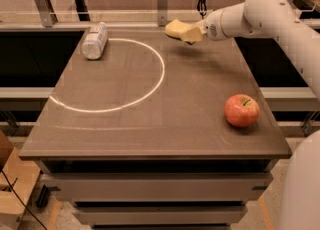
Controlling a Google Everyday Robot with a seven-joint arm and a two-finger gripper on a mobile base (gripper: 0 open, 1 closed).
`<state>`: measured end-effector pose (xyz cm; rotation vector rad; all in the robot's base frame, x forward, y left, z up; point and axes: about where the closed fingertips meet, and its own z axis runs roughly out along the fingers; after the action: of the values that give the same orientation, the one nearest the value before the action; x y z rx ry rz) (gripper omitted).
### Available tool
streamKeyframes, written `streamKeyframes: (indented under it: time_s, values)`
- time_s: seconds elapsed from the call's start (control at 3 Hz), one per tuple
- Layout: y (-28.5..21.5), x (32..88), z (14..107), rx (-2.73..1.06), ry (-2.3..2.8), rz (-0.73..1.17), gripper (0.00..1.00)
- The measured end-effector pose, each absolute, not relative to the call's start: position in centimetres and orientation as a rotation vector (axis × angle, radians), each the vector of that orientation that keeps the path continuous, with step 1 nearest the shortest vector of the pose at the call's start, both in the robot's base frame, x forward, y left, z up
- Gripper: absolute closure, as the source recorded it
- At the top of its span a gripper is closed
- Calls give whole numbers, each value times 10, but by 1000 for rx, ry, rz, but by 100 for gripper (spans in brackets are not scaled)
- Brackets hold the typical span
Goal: Move sponge near blue plastic bottle
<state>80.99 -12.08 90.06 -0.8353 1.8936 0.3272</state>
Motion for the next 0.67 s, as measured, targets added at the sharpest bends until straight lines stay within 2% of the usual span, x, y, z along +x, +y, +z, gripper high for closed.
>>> streamKeyframes:
  time_s: [0.33, 0.67]
  values:
    - [-121, 810, 901, -836, 1894, 327, 100]
    - [-86, 801, 900, -907, 1860, 352, 100]
